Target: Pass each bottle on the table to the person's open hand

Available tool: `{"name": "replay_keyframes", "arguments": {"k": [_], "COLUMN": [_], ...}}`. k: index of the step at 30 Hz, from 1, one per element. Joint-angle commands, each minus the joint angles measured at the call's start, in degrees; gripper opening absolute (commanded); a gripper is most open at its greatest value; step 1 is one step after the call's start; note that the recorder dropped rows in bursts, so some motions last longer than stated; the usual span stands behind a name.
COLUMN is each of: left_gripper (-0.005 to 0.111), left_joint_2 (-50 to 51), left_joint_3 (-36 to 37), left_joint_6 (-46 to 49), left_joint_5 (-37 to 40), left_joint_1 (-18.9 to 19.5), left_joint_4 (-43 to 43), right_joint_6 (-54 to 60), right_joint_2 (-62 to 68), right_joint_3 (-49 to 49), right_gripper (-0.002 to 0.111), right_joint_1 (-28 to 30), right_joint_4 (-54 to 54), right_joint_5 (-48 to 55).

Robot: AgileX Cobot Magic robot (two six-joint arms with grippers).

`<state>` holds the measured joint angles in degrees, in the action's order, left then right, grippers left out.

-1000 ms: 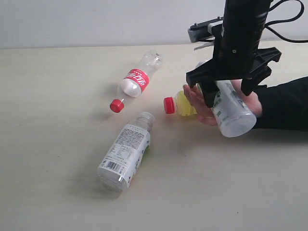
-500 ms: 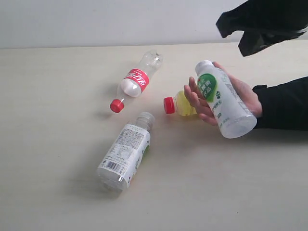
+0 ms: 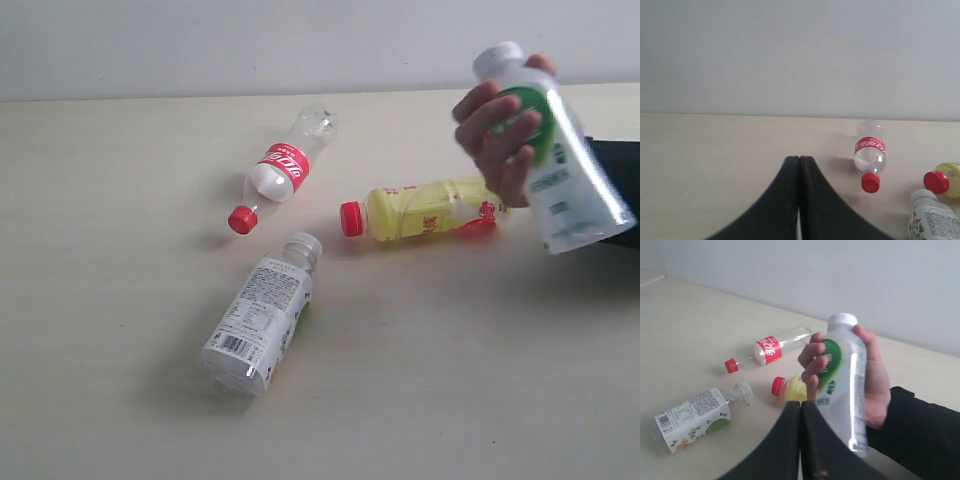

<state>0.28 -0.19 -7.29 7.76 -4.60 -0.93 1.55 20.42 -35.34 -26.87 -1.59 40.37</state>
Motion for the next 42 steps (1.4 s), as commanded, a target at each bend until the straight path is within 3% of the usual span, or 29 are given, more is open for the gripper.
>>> {"name": "replay_keyframes", "arguments": {"k": [1, 10, 42], "left_gripper": [0.0, 0.0, 0.0], "left_joint_2": [0.11, 0.11, 0.11], "left_joint_3": [0.19, 0.19, 0.19], "left_joint_6": [0.13, 0.13, 0.13], "left_joint_5": [-0.42, -0.42, -0.42], "left_joint_1": [0.02, 0.02, 0.02], "left_joint_4": [0.29, 0.29, 0.29], "right_joint_6": [0.76, 0.76, 0.76], "right_joint_2": [-8.3, -20.42, -20.42], "right_joint_3": [4.18, 8.06, 8.2], "right_gripper": [0.0, 0.0, 0.0], "right_joint_1": [0.23, 0.23, -0.11], "right_joint_4": [0.16, 0.05, 0.23], "right_joint_5": [-1.29, -2.71, -2.86]}}
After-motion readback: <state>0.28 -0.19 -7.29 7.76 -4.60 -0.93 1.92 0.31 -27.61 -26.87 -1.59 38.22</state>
